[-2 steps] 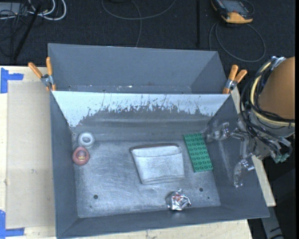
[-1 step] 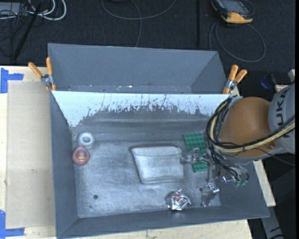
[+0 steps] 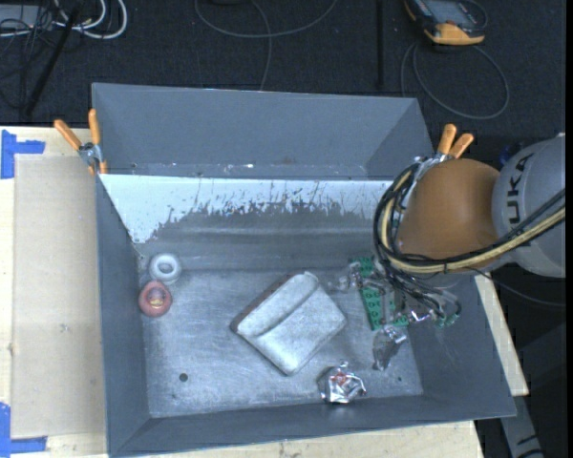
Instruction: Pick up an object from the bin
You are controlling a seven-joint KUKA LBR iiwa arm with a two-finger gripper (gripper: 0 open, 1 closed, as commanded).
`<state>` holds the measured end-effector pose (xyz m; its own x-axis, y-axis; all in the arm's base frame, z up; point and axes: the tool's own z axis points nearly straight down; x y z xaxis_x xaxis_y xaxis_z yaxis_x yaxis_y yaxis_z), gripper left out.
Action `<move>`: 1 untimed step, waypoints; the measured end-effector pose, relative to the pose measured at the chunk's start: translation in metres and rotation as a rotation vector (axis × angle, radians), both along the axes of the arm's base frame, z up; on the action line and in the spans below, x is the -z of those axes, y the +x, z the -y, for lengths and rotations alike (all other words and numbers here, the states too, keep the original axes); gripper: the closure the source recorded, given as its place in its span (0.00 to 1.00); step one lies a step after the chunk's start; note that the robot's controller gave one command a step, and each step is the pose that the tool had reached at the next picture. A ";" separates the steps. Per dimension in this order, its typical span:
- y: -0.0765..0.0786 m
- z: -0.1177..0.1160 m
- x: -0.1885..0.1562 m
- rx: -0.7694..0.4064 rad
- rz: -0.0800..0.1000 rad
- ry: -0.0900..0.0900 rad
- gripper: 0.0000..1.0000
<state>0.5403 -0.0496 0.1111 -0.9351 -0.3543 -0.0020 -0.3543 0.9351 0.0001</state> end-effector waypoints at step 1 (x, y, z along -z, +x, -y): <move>-0.034 -0.059 0.038 -0.118 0.001 0.001 0.00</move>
Offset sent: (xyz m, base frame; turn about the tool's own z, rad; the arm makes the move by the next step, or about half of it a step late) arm -0.0341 0.0563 -0.0377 -0.1151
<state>0.5066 0.0092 0.0731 -0.8868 -0.4622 -0.0029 -0.4622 0.8868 0.0006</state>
